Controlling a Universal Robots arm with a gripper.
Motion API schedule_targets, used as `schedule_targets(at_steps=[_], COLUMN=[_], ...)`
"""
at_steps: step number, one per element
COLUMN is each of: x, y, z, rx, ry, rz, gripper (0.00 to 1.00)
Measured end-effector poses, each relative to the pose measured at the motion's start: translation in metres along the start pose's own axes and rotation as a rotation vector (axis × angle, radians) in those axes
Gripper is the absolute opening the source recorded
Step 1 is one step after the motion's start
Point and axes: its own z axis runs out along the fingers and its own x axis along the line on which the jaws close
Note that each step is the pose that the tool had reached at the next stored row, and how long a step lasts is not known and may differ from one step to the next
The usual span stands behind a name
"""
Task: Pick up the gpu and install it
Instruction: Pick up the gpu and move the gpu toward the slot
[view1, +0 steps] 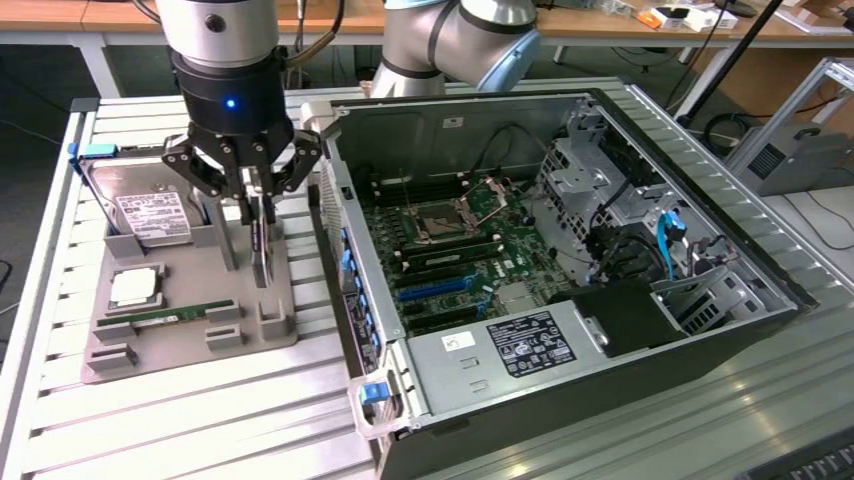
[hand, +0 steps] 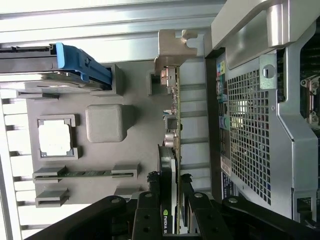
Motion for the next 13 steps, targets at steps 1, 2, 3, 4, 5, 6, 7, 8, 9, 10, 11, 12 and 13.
schedule_targets(at_steps=[1,2,3,4,5,6,7,8,9,10,11,12,13], x=[0.0,0.0,0.0,0.0,0.0,0.0,0.0,0.0,0.0,0.0,0.0,0.0,0.0], y=[0.0,0.0,0.0,0.0,0.0,-0.0001,-0.0001,-0.0001,-0.0001,-0.0001,-0.0001,-0.0001,-0.0001], z=[-0.0003,-0.0007,-0.001,-0.0014,-0.0017,-0.0021,-0.0025,-0.0031,-0.0036,-0.0039,-0.0044,-0.0047,-0.0051], rx=[-0.0001,-0.0001,-0.0001,0.0,0.0,0.0,0.0,0.0,0.0001,0.0,0.0,0.0,0.0], ry=[-0.0001,-0.0001,-0.0001,0.0,0.0,0.0,0.0,0.0,0.0,-0.0001,0.0,-0.0001,-0.0001], rz=[0.0,0.0,0.0,0.0,0.0,0.0,0.0,0.0,0.0,0.0,0.0,0.0,0.0], gripper=[0.27,0.27,0.27,0.27,0.27,0.27,0.27,0.27,0.27,0.27,0.27,0.27,0.27])
